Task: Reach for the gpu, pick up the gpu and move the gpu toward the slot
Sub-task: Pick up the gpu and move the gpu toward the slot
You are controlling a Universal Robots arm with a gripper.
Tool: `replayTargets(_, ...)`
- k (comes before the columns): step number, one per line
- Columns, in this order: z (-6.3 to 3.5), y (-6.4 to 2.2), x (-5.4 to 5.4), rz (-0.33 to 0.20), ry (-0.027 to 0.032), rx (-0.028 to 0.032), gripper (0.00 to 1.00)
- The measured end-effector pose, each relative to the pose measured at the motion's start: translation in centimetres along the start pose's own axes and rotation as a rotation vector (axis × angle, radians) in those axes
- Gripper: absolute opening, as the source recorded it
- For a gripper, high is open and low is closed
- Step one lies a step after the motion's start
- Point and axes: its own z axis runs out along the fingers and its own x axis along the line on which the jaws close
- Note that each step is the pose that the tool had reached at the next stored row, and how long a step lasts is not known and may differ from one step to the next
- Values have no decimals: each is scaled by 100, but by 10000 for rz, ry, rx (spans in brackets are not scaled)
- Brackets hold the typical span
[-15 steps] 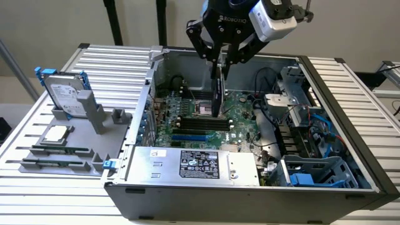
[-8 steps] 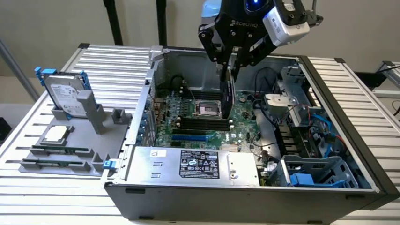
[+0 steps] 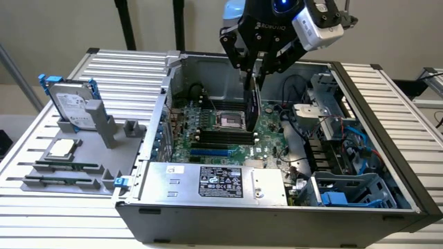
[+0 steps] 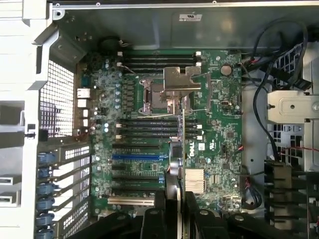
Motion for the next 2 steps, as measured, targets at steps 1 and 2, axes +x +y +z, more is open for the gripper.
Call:
replayTargets(1, 0, 0, 0, -23, 1, 2, 27)
replayTargets(2, 0, 0, 0, -44, 2, 2, 27)
